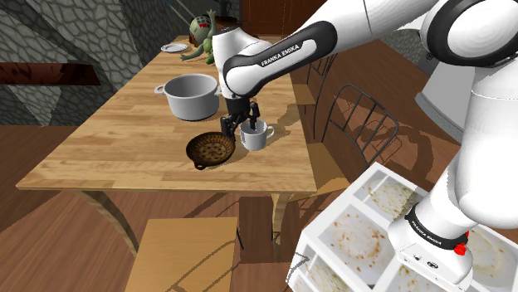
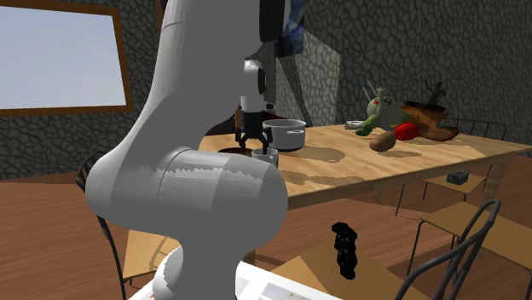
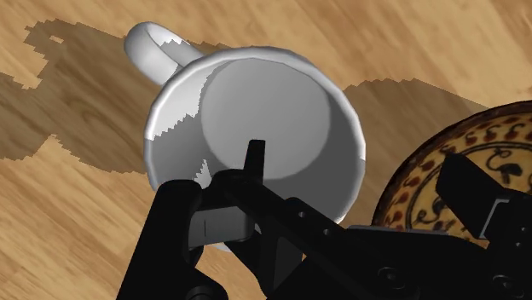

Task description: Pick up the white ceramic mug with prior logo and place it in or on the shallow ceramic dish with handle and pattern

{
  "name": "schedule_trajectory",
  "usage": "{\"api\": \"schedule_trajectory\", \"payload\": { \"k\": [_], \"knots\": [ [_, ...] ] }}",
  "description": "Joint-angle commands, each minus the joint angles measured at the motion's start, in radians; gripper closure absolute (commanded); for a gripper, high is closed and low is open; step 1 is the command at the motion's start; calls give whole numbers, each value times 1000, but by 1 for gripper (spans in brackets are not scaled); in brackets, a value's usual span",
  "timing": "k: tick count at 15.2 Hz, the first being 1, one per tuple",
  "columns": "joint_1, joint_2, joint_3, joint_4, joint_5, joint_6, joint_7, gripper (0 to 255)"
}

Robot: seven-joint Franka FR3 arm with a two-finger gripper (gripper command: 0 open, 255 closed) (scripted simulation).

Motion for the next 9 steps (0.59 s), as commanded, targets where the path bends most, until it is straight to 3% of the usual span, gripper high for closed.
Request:
{"api": "schedule_trajectory", "payload": {
  "k": [1, 8, 9],
  "knots": [
    [-1, 5, -1, -11, -2, 16, 0, 0],
    [-1, 5, -1, -10, -2, 16, 0, 0],
    [-1, 5, -1, -10, -2, 16, 0, 255]
  ]
}}
